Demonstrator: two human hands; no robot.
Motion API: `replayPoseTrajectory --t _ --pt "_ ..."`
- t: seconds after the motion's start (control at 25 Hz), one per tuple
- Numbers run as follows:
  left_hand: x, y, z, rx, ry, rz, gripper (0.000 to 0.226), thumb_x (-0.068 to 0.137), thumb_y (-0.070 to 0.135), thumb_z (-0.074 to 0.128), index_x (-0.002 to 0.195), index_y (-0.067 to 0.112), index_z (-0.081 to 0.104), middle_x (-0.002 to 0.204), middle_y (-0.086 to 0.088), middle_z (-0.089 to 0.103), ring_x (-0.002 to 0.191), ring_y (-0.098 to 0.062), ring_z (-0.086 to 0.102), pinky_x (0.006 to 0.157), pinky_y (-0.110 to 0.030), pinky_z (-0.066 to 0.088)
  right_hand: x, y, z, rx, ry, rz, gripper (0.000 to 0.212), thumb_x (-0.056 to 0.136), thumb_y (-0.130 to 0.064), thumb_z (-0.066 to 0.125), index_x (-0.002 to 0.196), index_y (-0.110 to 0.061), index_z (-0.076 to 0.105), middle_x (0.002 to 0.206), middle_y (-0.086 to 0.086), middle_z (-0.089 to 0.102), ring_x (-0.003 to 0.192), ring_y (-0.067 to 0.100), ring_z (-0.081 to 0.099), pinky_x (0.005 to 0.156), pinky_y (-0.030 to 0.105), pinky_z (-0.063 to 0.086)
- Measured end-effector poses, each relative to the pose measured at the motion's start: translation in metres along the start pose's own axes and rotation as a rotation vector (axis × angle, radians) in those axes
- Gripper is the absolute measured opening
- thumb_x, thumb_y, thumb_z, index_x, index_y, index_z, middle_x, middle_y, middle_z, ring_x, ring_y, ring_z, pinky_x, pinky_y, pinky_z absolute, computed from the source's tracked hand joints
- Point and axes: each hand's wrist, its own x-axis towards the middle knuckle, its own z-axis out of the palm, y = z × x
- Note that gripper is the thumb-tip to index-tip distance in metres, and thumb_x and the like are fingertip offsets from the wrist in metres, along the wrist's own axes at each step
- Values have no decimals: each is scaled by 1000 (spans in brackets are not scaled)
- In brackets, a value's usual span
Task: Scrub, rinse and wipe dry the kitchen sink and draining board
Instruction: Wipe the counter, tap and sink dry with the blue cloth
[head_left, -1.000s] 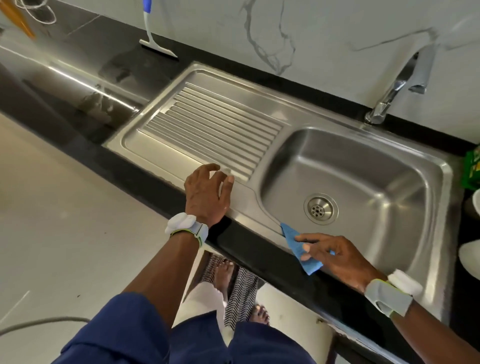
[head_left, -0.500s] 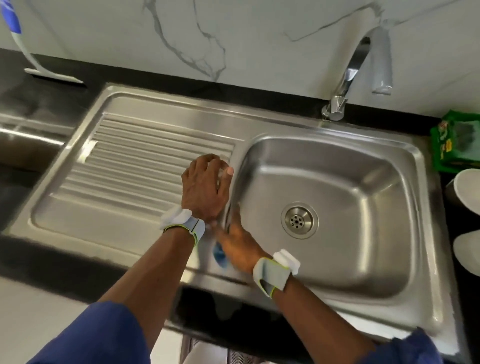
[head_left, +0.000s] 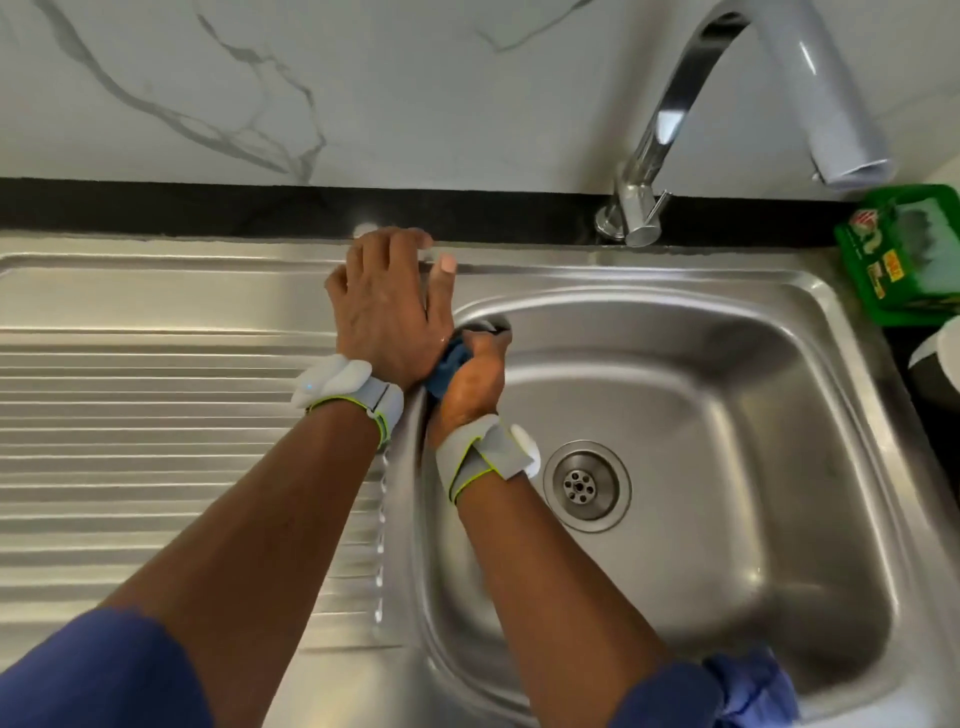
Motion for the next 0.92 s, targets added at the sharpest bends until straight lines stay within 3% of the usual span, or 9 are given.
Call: replayPoseTrajectory --t 0.04,0.12,0.2,0.28,0.4,0.52,0.64,0.72,0.92 --pt "0 0 2 59 -16 31 43 102 51 40 126 20 59 131 -5 56 121 -29 50 100 -46 35 12 10 -4 -28 -23 -27 76 76 -69 67 139 -32 47 127 1 60 113 16 61 104 37 44" --pt "-3 0 1 110 -36 52 45 102 52 40 127 20 57 135 -6 53 123 -29 48 102 -48 34 0 26 -16 -235 -226 -187 79 86 -80 44 154 -51 18 164 -1 27 148 15 31 122 42 26" --pt "-1 0 2 130 -36 60 45 102 53 40 127 19 56 136 -7 52 123 -30 48 101 -48 35 -13 34 -41 -599 -314 -258 81 93 -76 24 158 -39 -6 169 -5 -1 154 9 4 126 41 11" --pt "-2 0 2 143 -32 52 45 102 53 41 127 19 56 136 -8 52 122 -31 48 99 -49 36 6 48 -81 -1162 -398 -419 78 97 -63 9 160 -19 -7 168 2 -12 153 10 -10 125 46 3" --pt "-1 3 6 169 -42 75 48 101 55 41 128 18 54 136 -10 50 124 -33 47 97 -51 37 23 53 -123 -1849 -477 -753 77 99 -54 17 160 -10 4 168 13 -2 155 26 -5 121 58 6" --pt "1 2 3 175 -39 66 49 101 56 40 129 18 54 137 -10 49 127 -34 45 98 -51 37 34 42 -131 -1963 -624 -929 78 97 -52 25 159 -6 18 165 21 14 153 35 12 123 52 12" --pt "-1 1 3 163 -34 80 48 101 56 41 128 19 54 137 -10 49 128 -35 45 98 -51 36 63 11 -154 -2052 -641 -1004 75 93 -52 33 155 -10 32 163 9 28 150 28 26 124 51 13" --pt "-2 1 2 149 -30 82 48 101 56 40 128 19 54 137 -10 49 128 -35 45 98 -51 36 75 -14 -188 -2149 -538 -931 76 91 -51 36 155 -11 32 163 5 29 151 26 26 125 48 9" --pt "-4 1 0 133 -36 76 48 101 57 40 129 20 54 138 -9 49 128 -33 44 98 -50 35 43 -54 -302 -2038 93 -165 85 92 -51 26 149 11 31 156 30 30 146 44 30 122 46 10"
